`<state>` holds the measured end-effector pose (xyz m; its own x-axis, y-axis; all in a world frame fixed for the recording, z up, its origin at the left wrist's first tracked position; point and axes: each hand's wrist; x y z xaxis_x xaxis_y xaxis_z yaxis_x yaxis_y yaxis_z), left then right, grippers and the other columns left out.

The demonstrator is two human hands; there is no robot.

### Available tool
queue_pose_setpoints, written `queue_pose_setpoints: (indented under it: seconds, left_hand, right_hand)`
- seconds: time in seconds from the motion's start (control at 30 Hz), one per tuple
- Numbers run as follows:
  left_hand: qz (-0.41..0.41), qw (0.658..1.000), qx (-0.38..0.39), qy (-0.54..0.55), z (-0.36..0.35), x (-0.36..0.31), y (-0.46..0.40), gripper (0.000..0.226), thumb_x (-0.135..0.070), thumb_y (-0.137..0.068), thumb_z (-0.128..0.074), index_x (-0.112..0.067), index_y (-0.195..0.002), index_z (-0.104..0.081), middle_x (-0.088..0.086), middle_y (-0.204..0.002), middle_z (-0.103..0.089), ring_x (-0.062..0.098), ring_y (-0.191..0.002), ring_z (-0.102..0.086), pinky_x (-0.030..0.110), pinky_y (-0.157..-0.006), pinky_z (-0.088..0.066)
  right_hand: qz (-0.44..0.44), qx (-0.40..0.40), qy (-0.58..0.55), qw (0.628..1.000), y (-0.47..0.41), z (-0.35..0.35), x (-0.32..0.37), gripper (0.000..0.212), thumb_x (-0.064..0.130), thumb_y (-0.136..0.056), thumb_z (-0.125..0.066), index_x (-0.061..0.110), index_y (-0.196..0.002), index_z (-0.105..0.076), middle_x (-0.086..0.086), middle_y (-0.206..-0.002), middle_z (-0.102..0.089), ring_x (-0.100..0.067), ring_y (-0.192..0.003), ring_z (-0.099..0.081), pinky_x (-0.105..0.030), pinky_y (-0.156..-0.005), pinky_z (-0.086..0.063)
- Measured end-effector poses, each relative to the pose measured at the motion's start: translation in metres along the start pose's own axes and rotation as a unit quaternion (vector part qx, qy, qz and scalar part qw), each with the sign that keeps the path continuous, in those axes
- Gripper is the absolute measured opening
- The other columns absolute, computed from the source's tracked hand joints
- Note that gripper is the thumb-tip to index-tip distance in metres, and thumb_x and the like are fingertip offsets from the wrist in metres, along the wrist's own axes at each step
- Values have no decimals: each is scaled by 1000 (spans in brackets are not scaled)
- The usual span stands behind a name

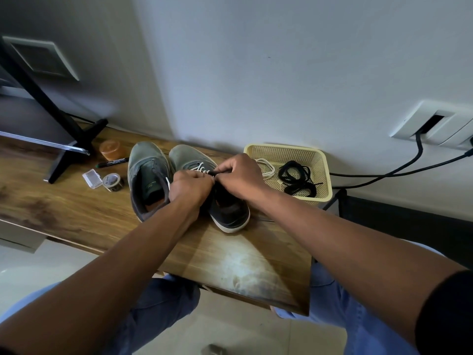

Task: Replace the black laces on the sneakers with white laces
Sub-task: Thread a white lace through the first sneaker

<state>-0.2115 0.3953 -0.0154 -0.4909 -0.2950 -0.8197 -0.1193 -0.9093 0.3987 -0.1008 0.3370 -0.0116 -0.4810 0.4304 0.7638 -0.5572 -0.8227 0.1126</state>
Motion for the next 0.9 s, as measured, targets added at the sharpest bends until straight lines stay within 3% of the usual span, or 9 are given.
queue_pose_setpoints:
  seconds: [0.23,0.4,0.5,0.67,0.9]
  left_hand:
    - [-66,990,-22,-121,1,2,4,19,-36,-83,-84,-29,-69,-73,-10,-71,-66,21,-93,-69,28,-80,-52]
    - [-129,973,-16,-190,9,0,0,22,-38,-81,-86,-33,-66,-71,-1,-85,-77,24,-97,-71,30,-84,-52]
    - [-170,958,-12,-229,12,-6,-2,15,-39,-78,-88,-30,-73,-77,-2,-82,-76,24,-96,-71,27,-80,-46]
    - [-196,941,24,-273,18,-16,-4,24,-32,-79,-87,-31,-63,-69,-3,-84,-77,22,-97,-71,24,-80,-42]
    - [-237,929,11,-285,22,-13,-3,26,-32,-79,-87,-31,-62,-68,-4,-75,-73,23,-90,-71,25,-77,-41]
  right_hand:
    - [-24,3,-11,1000,-2,-2,-6,19,23,-73,-82,29,-91,-84,9,-84,-78,-9,-84,-71,-24,-72,-54]
    - [-19,9,12,1000,-3,-1,-4,19,25,-75,-82,28,-94,-83,8,-91,-79,-11,-90,-70,-25,-74,-52]
    - [-15,12,36,999,-4,1,-6,16,23,-80,-78,26,-95,-82,6,-95,-79,-14,-95,-70,-24,-72,-44]
    - [-14,14,35,999,-5,4,-4,14,20,-82,-75,24,-93,-82,2,-93,-79,-18,-96,-71,-30,-81,-55]
    - [-4,21,31,999,-5,6,-2,16,19,-85,-73,23,-96,-82,3,-96,-79,-16,-98,-71,-34,-86,-56]
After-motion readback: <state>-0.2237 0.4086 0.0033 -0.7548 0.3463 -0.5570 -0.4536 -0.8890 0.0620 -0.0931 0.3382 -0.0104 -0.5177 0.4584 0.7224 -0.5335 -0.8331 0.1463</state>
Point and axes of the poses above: each hand's wrist, its own y-axis away from the middle knuckle, its own z-axis out of the back of the hand, x = y × z
